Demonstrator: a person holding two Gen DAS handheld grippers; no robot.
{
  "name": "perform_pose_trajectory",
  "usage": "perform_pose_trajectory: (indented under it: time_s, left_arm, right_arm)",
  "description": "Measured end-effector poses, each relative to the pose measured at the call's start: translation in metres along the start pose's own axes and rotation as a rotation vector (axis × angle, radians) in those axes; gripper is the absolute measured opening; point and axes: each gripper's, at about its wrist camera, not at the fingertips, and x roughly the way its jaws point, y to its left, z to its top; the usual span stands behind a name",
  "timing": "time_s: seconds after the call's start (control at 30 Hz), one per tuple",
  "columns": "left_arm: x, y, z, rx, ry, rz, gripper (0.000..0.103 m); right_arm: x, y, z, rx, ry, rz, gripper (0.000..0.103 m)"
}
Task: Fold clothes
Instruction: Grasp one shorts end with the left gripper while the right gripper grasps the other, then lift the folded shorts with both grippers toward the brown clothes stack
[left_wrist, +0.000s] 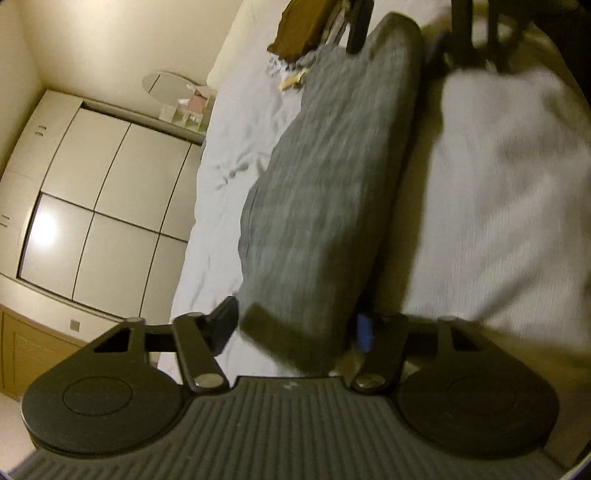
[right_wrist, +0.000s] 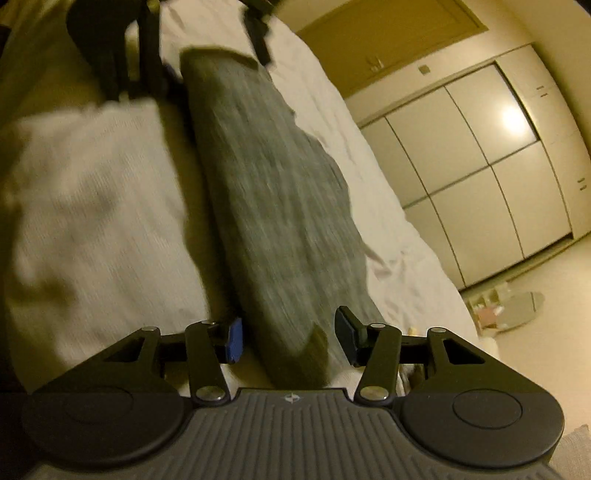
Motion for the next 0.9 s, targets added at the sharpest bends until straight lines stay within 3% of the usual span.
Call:
perform_pose_trajectory:
  time_s: [0.2, 0.27, 0.43, 0.6, 0.9]
  left_arm:
    - [0.014, 0.002, 0.011, 0.053, 0.029, -0.036, 0.040]
    - [0.016, 0.002, 0.009, 0.068, 0.035, -0.056, 0.036]
    - [0.013, 0.002, 0.003, 0.111, 0.019, -0.071, 0.024]
    - [-0.008, 0.030, 0.005, 0.092, -0.038, -0.036, 0.021]
    - [-0.068, 0.093, 0.045, 0.044, -0.169, -0.002, 0.021]
  right_arm:
    - [0.011, 0.011, 0.016, -0.099, -0.025, -0.020, 0.049]
    - [0.020, 0.012, 0.017, -0.115, -0.018, -0.018, 0.042]
    - [0.029, 0.003, 0.015, -0.092, -0.018, 0.011, 0.009]
    - [0.002, -0.034, 0.024, -0.014, -0.061, -0.010, 0.004]
    - [-0.082, -0.093, 0.021, 0.064, -0.088, -0.045, 0.003]
